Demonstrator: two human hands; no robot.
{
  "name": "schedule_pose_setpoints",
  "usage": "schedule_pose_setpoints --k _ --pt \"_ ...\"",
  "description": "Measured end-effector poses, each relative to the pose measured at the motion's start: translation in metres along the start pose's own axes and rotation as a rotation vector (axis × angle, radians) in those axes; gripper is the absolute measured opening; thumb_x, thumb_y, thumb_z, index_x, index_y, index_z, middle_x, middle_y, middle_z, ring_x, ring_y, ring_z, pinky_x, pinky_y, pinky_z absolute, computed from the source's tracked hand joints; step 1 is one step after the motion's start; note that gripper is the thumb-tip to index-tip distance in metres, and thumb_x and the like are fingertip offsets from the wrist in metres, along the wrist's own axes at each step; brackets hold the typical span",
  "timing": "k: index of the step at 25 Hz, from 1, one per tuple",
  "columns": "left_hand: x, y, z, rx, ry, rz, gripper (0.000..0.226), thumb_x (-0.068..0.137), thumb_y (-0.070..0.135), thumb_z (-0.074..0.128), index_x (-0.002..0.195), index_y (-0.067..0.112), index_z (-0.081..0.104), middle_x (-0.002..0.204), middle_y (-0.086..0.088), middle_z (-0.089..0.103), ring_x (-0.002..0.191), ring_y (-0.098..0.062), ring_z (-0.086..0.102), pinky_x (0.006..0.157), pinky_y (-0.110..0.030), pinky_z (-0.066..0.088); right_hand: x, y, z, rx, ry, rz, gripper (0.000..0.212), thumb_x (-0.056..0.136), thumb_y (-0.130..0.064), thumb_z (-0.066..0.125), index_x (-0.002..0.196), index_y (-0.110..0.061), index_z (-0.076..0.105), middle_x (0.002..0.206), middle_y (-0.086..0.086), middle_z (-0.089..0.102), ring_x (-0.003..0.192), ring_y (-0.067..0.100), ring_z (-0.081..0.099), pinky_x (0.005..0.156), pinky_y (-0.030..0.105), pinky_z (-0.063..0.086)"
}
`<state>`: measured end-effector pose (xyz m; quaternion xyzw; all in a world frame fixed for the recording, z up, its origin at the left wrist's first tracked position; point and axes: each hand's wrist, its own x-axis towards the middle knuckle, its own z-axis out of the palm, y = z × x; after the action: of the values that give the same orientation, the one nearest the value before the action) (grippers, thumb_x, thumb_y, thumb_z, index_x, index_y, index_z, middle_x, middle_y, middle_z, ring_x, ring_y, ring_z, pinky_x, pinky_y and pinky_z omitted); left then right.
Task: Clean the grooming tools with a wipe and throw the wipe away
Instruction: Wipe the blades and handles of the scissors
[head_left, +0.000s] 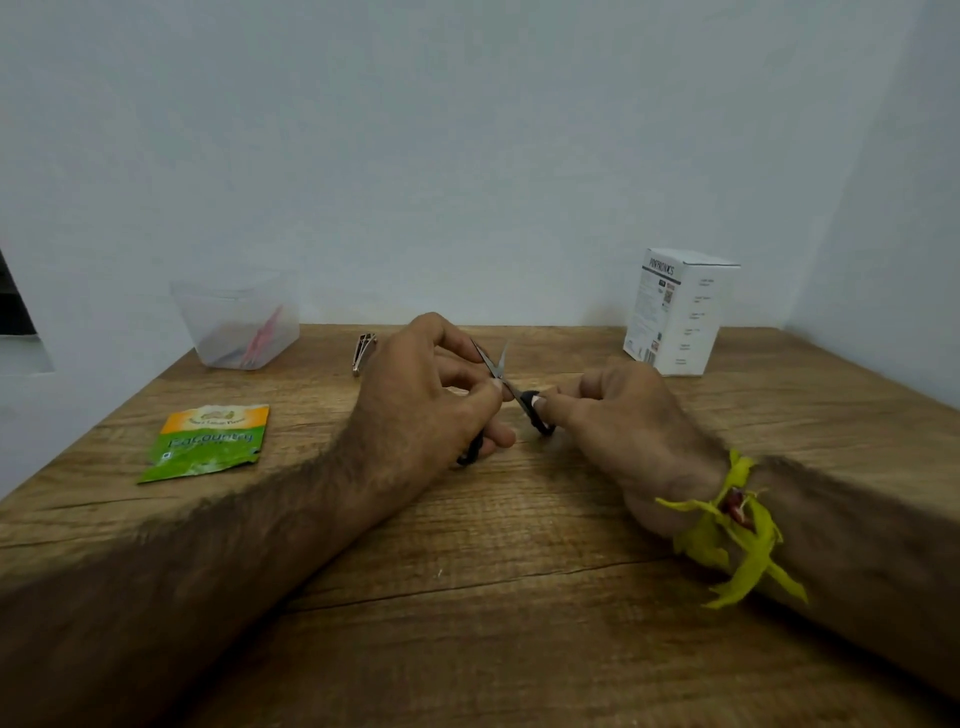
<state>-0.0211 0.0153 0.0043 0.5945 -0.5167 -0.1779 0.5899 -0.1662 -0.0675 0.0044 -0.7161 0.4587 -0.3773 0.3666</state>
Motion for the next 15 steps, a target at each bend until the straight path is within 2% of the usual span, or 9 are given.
schedule_pose_setpoints --k 2,4,6,9,12,14,15 --pt "0.000 0.001 -0.001 -0.013 0.004 -0.017 0.022 0.090 -0.003 0.066 0.101 0.008 0.051 0.081 -0.005 0.078 0.060 -0.026 0.075 0.054 -0.054 0.061 0.001 -0.001 -0.007 -0.132 -0.108 -0.077 0.021 0.090 -0.018 0.070 0.077 -0.003 0.075 0.076 0.014 0.073 0.066 0.015 0.061 0.057 0.026 0.051" --pt "0.000 0.002 -0.002 -0.015 0.006 -0.025 0.022 0.090 -0.004 0.065 0.101 0.007 0.050 0.080 -0.004 0.078 0.059 -0.027 0.075 0.054 -0.050 0.062 0.000 -0.003 -0.012 -0.264 -0.184 -0.162 0.017 0.091 -0.019 0.069 0.077 -0.012 0.077 0.073 0.004 0.073 0.070 0.012 0.067 0.066 0.033 0.056" --pt "0.001 0.002 -0.002 -0.021 0.013 -0.034 0.022 0.090 -0.005 0.065 0.101 0.007 0.050 0.080 -0.005 0.078 0.059 -0.026 0.075 0.052 -0.046 0.060 0.002 -0.003 -0.010 -0.251 -0.171 -0.198 0.014 0.090 -0.018 0.069 0.079 -0.015 0.077 0.072 0.000 0.072 0.069 0.009 0.065 0.066 0.030 0.056" --pt "0.003 0.000 -0.002 -0.024 0.019 -0.033 0.022 0.089 -0.005 0.065 0.100 0.008 0.051 0.080 -0.006 0.078 0.058 -0.026 0.074 0.049 -0.039 0.059 0.004 0.000 -0.007 -0.183 -0.152 -0.261 0.013 0.090 -0.018 0.070 0.080 -0.015 0.077 0.070 0.003 0.071 0.065 0.008 0.062 0.061 0.024 0.052" --pt "0.004 -0.002 -0.005 -0.020 0.013 -0.043 0.021 0.089 -0.005 0.064 0.102 0.007 0.053 0.080 -0.004 0.078 0.057 -0.024 0.074 0.045 -0.028 0.057 0.006 0.003 -0.019 -0.381 -0.299 -0.511 0.012 0.092 -0.018 0.068 0.085 -0.015 0.077 0.068 0.003 0.066 0.059 0.006 0.053 0.055 0.019 0.042" --pt "0.006 -0.003 -0.006 -0.040 -0.005 -0.050 0.021 0.090 -0.006 0.063 0.104 0.005 0.054 0.079 -0.004 0.078 0.056 -0.024 0.073 0.043 -0.025 0.053 0.010 0.002 -0.031 -0.602 -0.355 -0.693 0.011 0.093 -0.022 0.066 0.095 -0.020 0.076 0.075 -0.011 0.060 0.067 0.005 0.052 0.064 0.022 0.043" --pt "0.007 -0.004 -0.007 -0.046 -0.017 -0.049 0.021 0.090 -0.006 0.063 0.105 0.005 0.054 0.079 -0.004 0.078 0.055 -0.025 0.072 0.042 -0.024 0.052 0.013 0.001 -0.035 -0.715 -0.372 -0.781 0.011 0.093 -0.024 0.064 0.099 -0.024 0.074 0.078 -0.015 0.056 0.071 0.004 0.051 0.070 0.027 0.044"
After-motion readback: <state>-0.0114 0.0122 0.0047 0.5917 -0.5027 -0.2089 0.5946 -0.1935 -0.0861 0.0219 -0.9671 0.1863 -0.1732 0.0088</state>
